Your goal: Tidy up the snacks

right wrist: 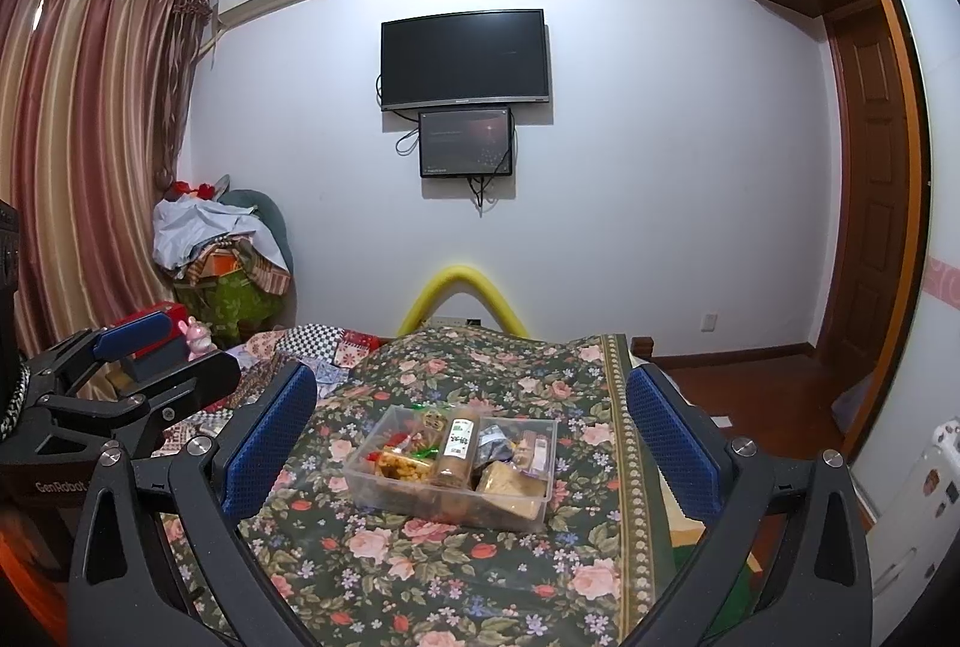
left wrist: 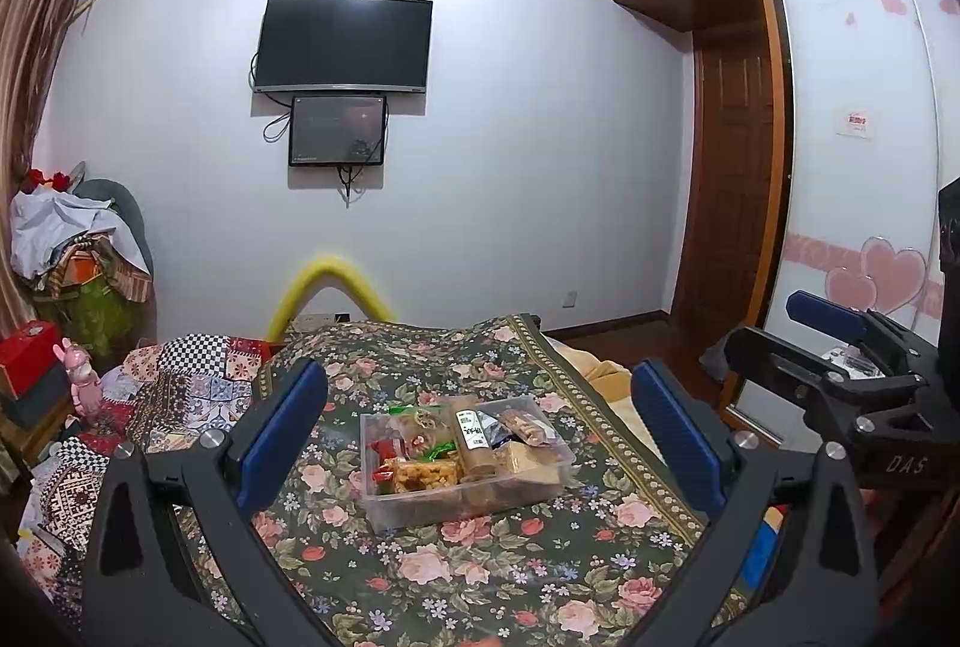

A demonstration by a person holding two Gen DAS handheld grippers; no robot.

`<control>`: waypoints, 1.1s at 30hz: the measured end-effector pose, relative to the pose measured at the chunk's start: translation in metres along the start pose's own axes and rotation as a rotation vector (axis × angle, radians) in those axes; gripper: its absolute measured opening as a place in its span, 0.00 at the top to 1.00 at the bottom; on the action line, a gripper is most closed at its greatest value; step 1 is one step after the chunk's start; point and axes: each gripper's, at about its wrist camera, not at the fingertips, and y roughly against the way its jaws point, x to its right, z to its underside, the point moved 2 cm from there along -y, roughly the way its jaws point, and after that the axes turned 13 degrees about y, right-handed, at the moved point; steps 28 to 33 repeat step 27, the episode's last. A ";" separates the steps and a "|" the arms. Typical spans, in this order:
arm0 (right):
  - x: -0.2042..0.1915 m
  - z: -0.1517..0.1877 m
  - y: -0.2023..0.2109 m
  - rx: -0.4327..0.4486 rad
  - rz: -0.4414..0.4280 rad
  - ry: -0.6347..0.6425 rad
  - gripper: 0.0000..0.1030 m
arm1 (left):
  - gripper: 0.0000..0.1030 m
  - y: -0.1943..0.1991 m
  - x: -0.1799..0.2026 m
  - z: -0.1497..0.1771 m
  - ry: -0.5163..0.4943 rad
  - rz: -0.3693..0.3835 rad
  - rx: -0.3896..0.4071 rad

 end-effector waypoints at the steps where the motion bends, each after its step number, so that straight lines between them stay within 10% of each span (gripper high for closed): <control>1: 0.000 0.000 0.000 0.000 0.001 0.001 0.00 | 0.00 0.000 0.000 0.000 0.000 0.003 -0.001; 33: 0.001 -0.001 -0.001 0.005 0.011 0.007 0.00 | 0.00 0.005 0.007 -0.001 -0.004 0.024 0.000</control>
